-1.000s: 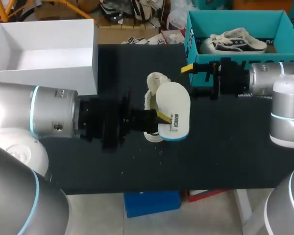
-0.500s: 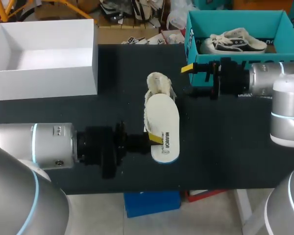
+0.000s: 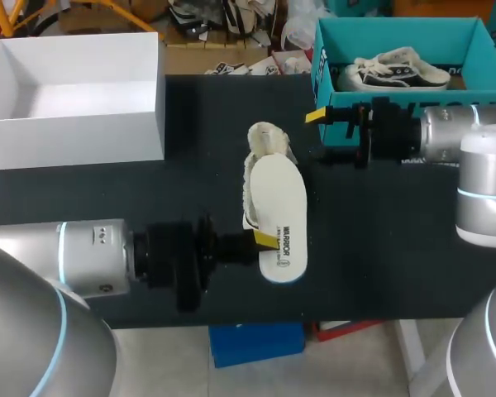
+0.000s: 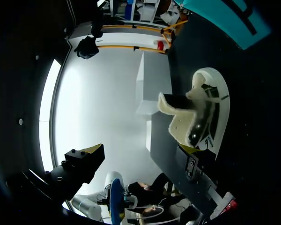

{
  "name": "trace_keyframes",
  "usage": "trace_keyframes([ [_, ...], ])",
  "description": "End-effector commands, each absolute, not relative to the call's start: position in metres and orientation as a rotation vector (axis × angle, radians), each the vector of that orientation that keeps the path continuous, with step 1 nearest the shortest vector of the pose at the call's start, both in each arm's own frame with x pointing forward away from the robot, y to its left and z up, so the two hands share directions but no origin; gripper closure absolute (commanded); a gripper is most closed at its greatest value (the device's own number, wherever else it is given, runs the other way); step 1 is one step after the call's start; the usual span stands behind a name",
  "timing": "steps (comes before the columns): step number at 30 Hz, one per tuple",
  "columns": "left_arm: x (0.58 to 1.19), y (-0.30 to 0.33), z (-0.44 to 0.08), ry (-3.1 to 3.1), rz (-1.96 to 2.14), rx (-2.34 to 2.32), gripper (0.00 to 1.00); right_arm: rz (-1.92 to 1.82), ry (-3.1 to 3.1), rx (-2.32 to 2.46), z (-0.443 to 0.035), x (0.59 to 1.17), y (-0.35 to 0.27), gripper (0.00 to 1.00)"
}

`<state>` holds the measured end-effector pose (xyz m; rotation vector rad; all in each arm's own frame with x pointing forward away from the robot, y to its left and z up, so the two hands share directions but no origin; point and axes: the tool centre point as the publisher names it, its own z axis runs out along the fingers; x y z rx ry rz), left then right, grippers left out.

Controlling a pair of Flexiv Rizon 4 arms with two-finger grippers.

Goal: Take the shoe out of the shoebox, open the shoe tongue, remove and reinsert the insole, then place the shoe into the shoebox

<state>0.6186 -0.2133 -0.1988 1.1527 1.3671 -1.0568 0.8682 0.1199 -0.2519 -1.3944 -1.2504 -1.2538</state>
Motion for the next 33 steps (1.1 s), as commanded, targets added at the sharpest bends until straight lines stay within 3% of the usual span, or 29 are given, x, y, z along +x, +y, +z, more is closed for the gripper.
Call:
trace_keyframes([
  [1, 0.624, -0.221, -0.218, 1.303, -1.007, 1.135, 1.0, -1.256, -1.249, -1.398, -0.252, 0.868, 0.121, 0.0],
  [24, 0.711, -0.217, -0.284, 1.237, -0.855, 1.148, 1.0, -1.256, -1.249, -1.398, -0.252, 0.868, 0.121, 0.0],
  [33, 0.763, -0.221, -0.285, 1.241, -0.833, 1.151, 1.0, -1.256, -1.249, -1.398, -0.252, 0.868, 0.121, 0.0],
])
